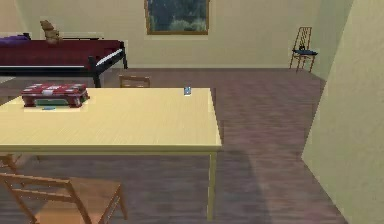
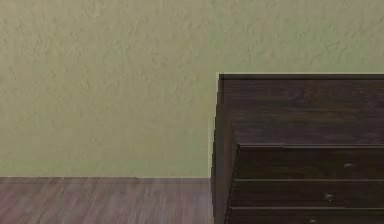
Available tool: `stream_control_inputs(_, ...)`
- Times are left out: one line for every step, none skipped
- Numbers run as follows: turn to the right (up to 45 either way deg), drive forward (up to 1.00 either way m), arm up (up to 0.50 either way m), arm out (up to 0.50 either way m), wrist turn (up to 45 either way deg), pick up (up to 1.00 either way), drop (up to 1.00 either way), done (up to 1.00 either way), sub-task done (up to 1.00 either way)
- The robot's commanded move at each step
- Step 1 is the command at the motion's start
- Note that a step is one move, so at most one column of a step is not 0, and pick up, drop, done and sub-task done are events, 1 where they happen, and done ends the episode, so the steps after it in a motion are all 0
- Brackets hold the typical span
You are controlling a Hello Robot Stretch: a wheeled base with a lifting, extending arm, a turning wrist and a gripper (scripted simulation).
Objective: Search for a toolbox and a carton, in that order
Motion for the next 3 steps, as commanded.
stream_control_inputs(18.0,0.0,0.0,0.0,0.0,0.0,0.0,0.0,0.0)
stream_control_inputs(0.0,0.15,0.0,0.0,0.0,0.0,0.0,0.0,0.0)
stream_control_inputs(0.0,0.1,0.0,0.0,0.0,0.0,0.0,0.0,0.0)
